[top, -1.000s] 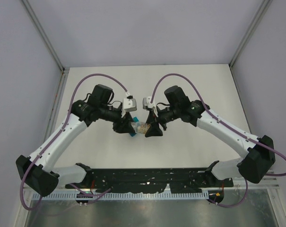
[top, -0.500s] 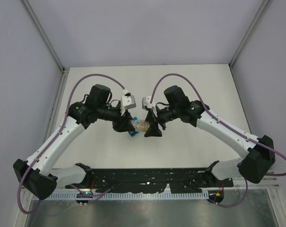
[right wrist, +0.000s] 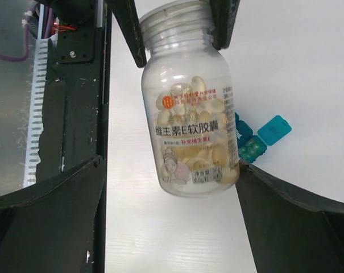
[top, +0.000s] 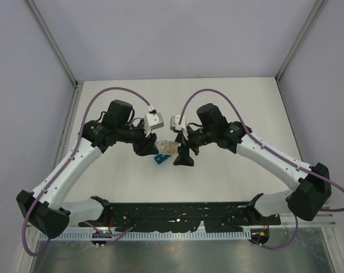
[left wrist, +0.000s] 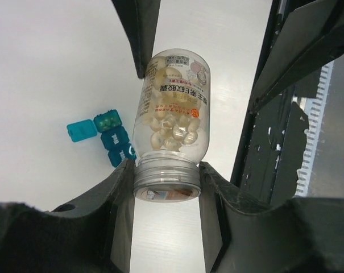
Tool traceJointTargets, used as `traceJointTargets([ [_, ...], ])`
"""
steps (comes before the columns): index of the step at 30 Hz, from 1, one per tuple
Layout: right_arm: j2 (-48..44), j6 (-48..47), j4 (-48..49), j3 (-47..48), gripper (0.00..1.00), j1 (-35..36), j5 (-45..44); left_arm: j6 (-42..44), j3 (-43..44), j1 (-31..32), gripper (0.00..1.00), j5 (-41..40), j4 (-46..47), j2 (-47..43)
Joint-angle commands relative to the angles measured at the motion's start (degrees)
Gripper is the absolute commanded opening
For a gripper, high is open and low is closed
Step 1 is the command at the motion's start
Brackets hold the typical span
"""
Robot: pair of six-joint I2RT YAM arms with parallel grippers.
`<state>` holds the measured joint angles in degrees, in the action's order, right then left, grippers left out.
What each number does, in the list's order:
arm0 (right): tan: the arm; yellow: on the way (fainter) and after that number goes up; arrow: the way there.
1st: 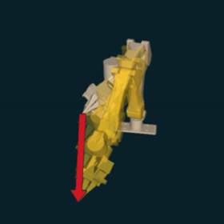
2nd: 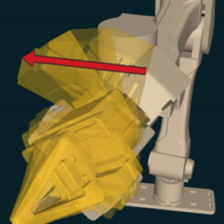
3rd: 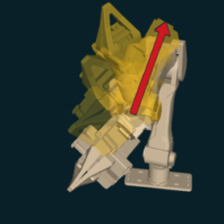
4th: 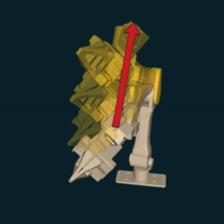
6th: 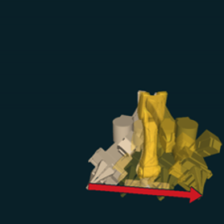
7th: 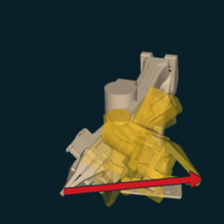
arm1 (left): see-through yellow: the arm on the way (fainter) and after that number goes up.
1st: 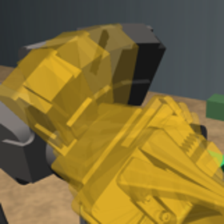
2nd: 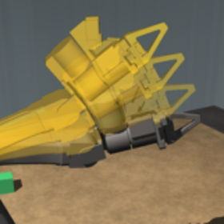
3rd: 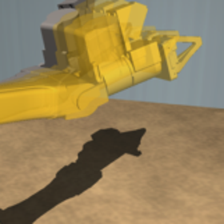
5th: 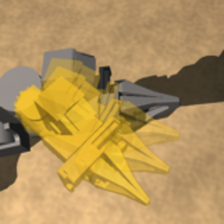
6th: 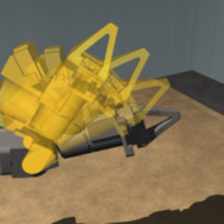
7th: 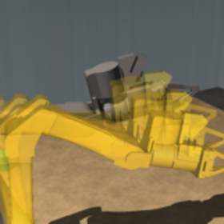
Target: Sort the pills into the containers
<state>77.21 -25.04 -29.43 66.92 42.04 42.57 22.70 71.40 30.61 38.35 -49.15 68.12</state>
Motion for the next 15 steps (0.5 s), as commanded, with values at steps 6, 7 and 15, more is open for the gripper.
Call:
traceJointTargets([
  [6,-4.8,2.4,4.1,-1.1,0.97,0.1,-10.2,1.7,4.7,-5.9,0.0,-14.5,-5.3,3.4],
  [7,-4.9,2.5,4.3,-1.3,0.97,0.1,-10.9,1.7,5.8,-6.8,0.0,-15.4,-6.1,4.3],
  [15,-4.0,2.5,4.6,-2.1,0.97,-0.6,-14.6,2.9,18.1,-12.5,0.0,-24.9,-16.8,17.9],
])
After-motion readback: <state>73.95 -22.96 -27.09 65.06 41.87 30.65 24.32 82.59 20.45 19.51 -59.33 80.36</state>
